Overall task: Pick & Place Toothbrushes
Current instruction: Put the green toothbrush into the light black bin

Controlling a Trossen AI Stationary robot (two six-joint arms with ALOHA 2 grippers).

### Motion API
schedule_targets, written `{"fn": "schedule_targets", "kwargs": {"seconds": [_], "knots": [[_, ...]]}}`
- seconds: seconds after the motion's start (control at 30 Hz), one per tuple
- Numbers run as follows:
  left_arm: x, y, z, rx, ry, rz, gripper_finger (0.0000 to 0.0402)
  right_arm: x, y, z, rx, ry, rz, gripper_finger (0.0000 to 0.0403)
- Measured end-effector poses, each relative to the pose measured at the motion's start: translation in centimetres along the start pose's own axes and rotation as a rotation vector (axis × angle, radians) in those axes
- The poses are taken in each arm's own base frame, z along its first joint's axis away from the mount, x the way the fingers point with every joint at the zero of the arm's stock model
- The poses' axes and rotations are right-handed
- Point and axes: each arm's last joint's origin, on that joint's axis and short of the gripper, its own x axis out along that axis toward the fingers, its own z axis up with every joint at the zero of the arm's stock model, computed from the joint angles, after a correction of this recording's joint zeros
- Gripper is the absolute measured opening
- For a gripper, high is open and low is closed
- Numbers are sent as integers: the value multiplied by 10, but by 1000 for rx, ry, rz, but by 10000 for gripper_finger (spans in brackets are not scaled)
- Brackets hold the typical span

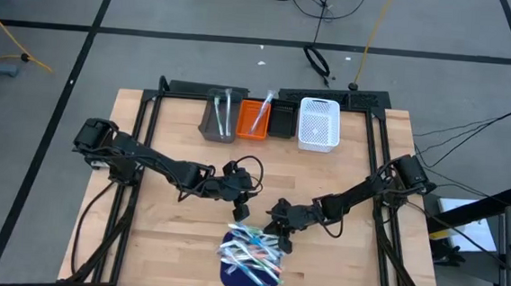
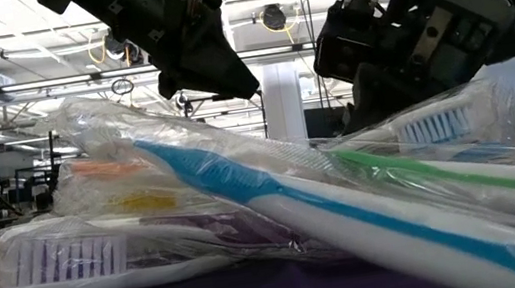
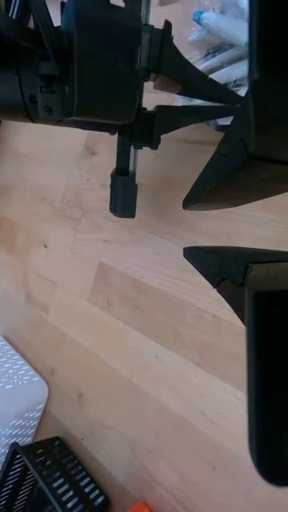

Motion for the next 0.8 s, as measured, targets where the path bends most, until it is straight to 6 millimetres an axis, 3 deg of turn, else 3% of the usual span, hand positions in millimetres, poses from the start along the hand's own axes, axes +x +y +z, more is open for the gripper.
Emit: {"fn": "schedule_targets", "kwargs": {"seconds": [0.3,0.43,0.8], "knots": [[0,0,0,-2,-1,0,81,-2,-3,6,-14,-36,-25,0],[0,0,0,-5,-2,-1,81,-12,1,14,-36,-42,-59,0],[0,-2,5,-15,-44,-20,81,-75,14,31,-96,-86,-277,0]]}}
